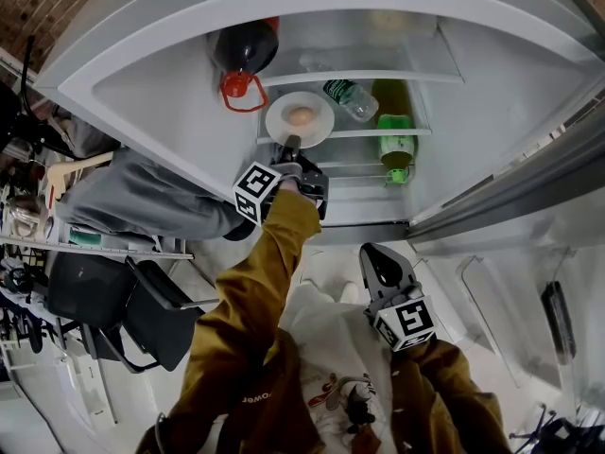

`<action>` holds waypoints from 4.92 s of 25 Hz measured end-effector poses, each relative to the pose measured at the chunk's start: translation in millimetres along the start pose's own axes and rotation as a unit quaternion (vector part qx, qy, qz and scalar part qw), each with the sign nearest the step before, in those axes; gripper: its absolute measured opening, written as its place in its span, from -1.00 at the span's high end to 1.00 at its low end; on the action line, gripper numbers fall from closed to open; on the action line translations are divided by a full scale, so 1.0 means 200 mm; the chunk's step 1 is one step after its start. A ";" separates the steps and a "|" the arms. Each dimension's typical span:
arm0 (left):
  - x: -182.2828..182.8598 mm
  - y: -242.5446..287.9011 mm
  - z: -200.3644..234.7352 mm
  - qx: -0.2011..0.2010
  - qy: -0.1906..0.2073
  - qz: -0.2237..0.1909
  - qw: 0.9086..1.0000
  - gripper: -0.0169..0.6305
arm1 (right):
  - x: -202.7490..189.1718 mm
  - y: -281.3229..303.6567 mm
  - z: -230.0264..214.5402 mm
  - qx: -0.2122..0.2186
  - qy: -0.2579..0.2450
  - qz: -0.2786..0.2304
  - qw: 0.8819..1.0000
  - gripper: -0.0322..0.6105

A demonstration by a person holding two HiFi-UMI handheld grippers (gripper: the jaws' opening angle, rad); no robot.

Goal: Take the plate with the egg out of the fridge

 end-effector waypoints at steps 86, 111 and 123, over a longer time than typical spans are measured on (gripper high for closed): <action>-0.21 -0.85 -0.13 0.004 0.008 0.143 0.990 0.89 | -0.05 -0.19 0.04 0.007 -0.028 -0.016 0.999 0.88; -0.28 -1.13 -0.19 -0.005 -0.030 0.150 0.988 0.89 | -0.05 -0.21 0.07 0.000 -0.028 -0.019 0.999 0.88; -0.33 -1.24 -0.17 0.008 -0.036 0.137 0.990 0.89 | -0.06 -0.20 0.07 0.004 -0.025 -0.021 0.999 0.88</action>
Point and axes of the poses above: the fingertips, and each gripper's own axes: y forward along the fingers, z to its left, x out of its top, the point moved 9 cm from there along -y, backward along the fingers, and after that the axes turned 11 degrees about -x, right-handed, at the moved point
